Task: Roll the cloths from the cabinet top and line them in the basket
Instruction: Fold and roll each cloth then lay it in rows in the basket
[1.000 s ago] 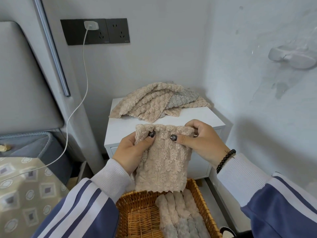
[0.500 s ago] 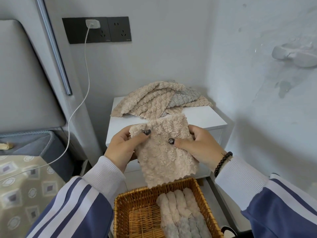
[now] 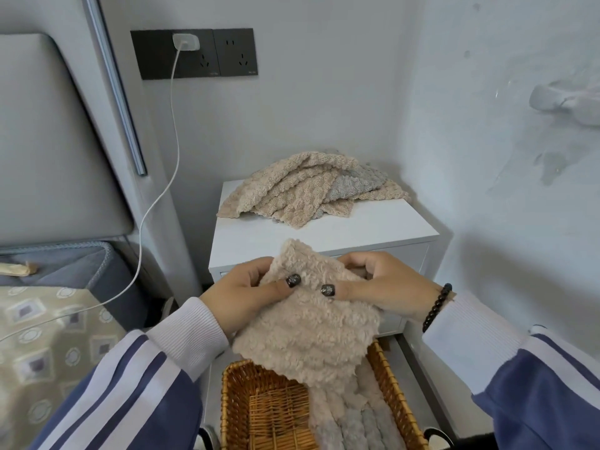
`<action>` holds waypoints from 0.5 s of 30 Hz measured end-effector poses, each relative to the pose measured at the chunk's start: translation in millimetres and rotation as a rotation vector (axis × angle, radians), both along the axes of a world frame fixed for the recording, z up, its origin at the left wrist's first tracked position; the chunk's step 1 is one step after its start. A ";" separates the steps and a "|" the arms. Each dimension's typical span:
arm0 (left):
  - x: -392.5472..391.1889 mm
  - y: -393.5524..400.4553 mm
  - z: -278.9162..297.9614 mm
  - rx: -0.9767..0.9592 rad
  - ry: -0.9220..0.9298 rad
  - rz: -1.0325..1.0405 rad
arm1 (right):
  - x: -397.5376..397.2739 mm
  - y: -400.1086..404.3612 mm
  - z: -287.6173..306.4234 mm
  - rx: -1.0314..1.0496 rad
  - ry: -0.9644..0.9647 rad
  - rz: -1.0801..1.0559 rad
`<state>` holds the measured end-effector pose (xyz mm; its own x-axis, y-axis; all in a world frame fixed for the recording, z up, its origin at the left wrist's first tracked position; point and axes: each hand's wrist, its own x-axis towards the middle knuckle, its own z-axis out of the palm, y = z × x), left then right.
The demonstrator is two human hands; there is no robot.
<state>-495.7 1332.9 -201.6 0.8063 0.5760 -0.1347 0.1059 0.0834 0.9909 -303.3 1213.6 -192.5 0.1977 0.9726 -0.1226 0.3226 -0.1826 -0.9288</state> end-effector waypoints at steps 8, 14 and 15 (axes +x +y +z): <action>-5.4 4.6 1.1 -0.003 -0.105 0.196 | 14.1 3.0 1.0 0.065 0.509 -0.313; -0.5 -3.0 2.6 -0.093 -0.173 0.279 | -12.9 5.1 -9.8 -0.056 0.815 -0.144; -0.1 -3.2 3.5 -0.088 -0.174 0.283 | -15.0 5.0 -10.1 -0.064 0.813 -0.119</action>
<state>-495.8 1329.6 -198.1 0.6311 0.7727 -0.0684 -0.1034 0.1711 0.9798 -318.3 1218.6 -202.6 0.1250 0.9370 -0.3261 -0.4713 -0.2332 -0.8506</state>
